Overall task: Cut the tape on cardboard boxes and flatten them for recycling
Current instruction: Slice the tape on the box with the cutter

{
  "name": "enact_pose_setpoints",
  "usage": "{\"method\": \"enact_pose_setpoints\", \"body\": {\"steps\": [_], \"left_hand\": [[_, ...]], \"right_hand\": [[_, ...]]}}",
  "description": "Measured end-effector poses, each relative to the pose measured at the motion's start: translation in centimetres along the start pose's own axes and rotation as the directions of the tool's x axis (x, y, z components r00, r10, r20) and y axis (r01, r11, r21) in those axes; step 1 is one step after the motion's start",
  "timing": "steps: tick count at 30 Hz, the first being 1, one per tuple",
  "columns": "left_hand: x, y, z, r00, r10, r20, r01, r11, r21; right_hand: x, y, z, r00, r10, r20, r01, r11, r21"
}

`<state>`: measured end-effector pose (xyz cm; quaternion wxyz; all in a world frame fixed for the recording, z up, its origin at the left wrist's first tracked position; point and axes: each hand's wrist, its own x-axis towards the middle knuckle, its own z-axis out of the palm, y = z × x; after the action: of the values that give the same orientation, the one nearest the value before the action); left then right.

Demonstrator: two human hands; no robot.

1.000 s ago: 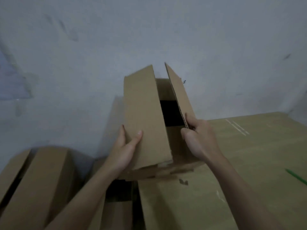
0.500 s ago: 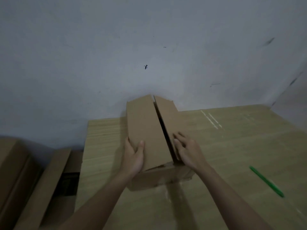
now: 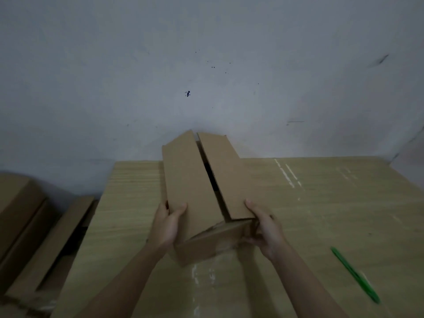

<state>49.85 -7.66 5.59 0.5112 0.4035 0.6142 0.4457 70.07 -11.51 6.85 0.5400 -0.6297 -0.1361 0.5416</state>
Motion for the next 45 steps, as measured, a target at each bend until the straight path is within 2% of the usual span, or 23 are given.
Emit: {"method": "enact_pose_setpoints", "body": {"steps": [2, 4, 6, 8, 9, 11, 13, 14, 16, 18, 20, 22, 25, 27, 28, 29, 31, 32, 35, 37, 40, 43, 45], "left_hand": [[0.1, 0.2, -0.3, 0.997, -0.028, 0.077, 0.027, 1.0, 0.017], [0.4, 0.7, -0.4, 0.985, -0.06, 0.159, 0.04, 0.991, 0.125], [0.5, 1.7, -0.1, 0.987, -0.036, 0.155, 0.0, 0.974, 0.225], [1.2, 2.4, 0.0, 0.995, 0.039, 0.092, -0.067, 0.943, 0.325], [1.4, 2.8, -0.1, 0.995, 0.078, 0.065, -0.097, 0.925, 0.368], [1.9, 3.2, -0.8, 0.988, 0.147, 0.042, -0.15, 0.888, 0.434], [2.3, 3.2, -1.6, 0.986, 0.165, 0.016, -0.153, 0.871, 0.467], [2.4, 3.3, -2.0, 0.983, 0.183, -0.011, -0.156, 0.867, 0.472], [2.3, 3.4, -2.3, 0.959, 0.268, -0.093, -0.199, 0.868, 0.455], [1.9, 3.7, -2.1, 0.923, 0.365, -0.121, -0.288, 0.864, 0.413], [1.2, 4.2, -1.6, 0.868, 0.488, -0.092, -0.432, 0.833, 0.346], [0.7, 4.5, -0.9, 0.786, 0.616, -0.048, -0.559, 0.741, 0.372], [0.6, 4.3, 0.6, 0.717, 0.679, 0.158, -0.666, 0.6, 0.443], [0.2, 4.0, 2.0, 0.652, 0.669, 0.356, -0.747, 0.487, 0.453], [0.0, 3.7, 2.8, 0.624, 0.639, 0.45, -0.775, 0.433, 0.46], [-0.3, 3.4, 3.7, 0.618, 0.583, 0.527, -0.783, 0.395, 0.481], [-0.6, 2.7, 5.6, 0.665, 0.45, 0.596, -0.743, 0.321, 0.587], [-0.8, 2.4, 6.5, 0.693, 0.407, 0.595, -0.716, 0.29, 0.635], [-1.7, 1.9, 9.2, 0.776, 0.329, 0.538, -0.624, 0.281, 0.729], [-2.1, 1.7, 10.7, 0.807, 0.299, 0.51, -0.582, 0.248, 0.775], [-2.6, 1.3, 12.1, 0.796, 0.33, 0.508, -0.58, 0.171, 0.796], [-3.3, 0.8, 13.0, 0.781, 0.347, 0.52, -0.593, 0.147, 0.792], [-4.0, 0.4, 13.5, 0.771, 0.355, 0.528, -0.602, 0.135, 0.787]], "right_hand": [[0.5, -0.7, 0.0, 0.991, -0.099, -0.088, 0.096, 0.995, -0.038], [0.8, -1.9, 0.1, 0.949, -0.254, -0.185, 0.234, 0.964, -0.125], [0.4, -3.2, 0.5, 0.876, -0.425, -0.228, 0.387, 0.902, -0.193], [-0.2, -4.0, 0.7, 0.755, -0.625, -0.198, 0.548, 0.768, -0.332], [-0.7, -4.2, 0.7, 0.66, -0.736, -0.151, 0.626, 0.65, -0.432], [-1.1, -4.0, 0.7, 0.39, -0.92, 0.019, 0.74, 0.301, -0.602], [-0.3, -3.2, 0.0, 0.111, -0.949, 0.294, 0.741, -0.118, -0.661], [0.6, -2.2, -0.6, 0.021, -0.905, 0.425, 0.712, -0.285, -0.641], [1.7, -0.2, -1.8, -0.079, -0.803, 0.591, 0.674, -0.48, -0.562], [2.1, 1.7, -2.8, -0.128, -0.754, 0.645, 0.662, -0.549, -0.511], [2.1, 3.4, -3.8, -0.115, -0.699, 0.706, 0.639, -0.597, -0.486], [2.3, 4.6, -4.7, -0.056, -0.622, 0.781, 0.619, -0.636, -0.461], [1.7, 5.7, -6.0, -0.008, -0.577, 0.817, 0.679, -0.603, -0.419], [0.7, 5.5, -6.1, 0.036, -0.62, 0.784, 0.754, -0.498, -0.429], [0.0, 5.2, -6.0, 0.084, -0.672, 0.736, 0.791, -0.405, -0.46], [-0.6, 4.8, -6.0, 0.139, -0.737, 0.661, 0.815, -0.294, -0.5], [-1.4, 4.4, -6.7, 0.281, -0.823, 0.493, 0.791, -0.093, -0.605], [-1.5, 4.2, -7.5, 0.363, -0.828, 0.427, 0.751, -0.012, -0.661], [-1.0, 4.2, -11.4, 0.588, -0.764, 0.263, 0.534, 0.123, -0.836], [-0.2, 4.0, -14.4, 0.693, -0.712, 0.113, 0.358, 0.204, -0.911], [0.9, 3.8, -18.6, 0.731, -0.682, -0.008, 0.17, 0.194, -0.966], [2.1, 3.9, -21.6, 0.809, -0.55, -0.207, -0.146, 0.153, -0.977], [2.8, 4.2, -22.9, 0.82, -0.487, -0.3, -0.258, 0.154, -0.954]]}}
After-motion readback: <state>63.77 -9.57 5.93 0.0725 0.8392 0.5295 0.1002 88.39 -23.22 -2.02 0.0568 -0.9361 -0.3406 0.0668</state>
